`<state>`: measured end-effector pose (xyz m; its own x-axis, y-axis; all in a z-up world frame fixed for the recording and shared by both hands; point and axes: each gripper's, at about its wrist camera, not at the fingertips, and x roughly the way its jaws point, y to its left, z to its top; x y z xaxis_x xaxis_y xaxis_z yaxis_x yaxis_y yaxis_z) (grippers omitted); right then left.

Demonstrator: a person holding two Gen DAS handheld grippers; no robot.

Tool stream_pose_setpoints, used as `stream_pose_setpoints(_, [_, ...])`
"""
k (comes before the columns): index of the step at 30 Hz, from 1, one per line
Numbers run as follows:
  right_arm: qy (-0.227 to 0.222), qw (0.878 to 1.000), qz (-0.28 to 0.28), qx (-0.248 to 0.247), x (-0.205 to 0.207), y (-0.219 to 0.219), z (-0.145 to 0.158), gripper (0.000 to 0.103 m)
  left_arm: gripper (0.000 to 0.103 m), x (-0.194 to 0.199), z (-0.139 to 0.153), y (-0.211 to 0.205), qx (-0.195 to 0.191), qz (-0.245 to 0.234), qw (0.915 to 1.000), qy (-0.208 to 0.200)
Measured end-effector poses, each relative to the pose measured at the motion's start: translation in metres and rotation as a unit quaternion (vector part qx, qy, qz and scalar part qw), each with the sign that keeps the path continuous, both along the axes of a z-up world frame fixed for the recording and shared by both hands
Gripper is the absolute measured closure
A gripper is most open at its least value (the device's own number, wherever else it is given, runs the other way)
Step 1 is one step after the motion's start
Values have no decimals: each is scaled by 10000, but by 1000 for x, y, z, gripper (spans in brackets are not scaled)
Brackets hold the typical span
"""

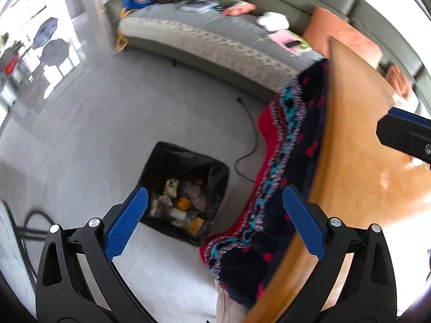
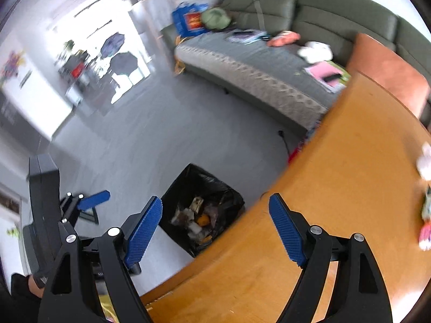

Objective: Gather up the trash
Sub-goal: 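Move both open tools back over the table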

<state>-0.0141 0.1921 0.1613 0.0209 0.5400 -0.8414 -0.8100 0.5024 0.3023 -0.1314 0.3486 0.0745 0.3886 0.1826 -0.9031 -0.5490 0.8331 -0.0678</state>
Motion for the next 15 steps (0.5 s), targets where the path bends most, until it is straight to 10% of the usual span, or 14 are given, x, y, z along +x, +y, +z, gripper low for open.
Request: stream_pose_setpoints(15, [-118, 9862, -1650, -110, 90, -165, -4, 20, 6, 104, 20, -137, 132, -1615, 9866, -162])
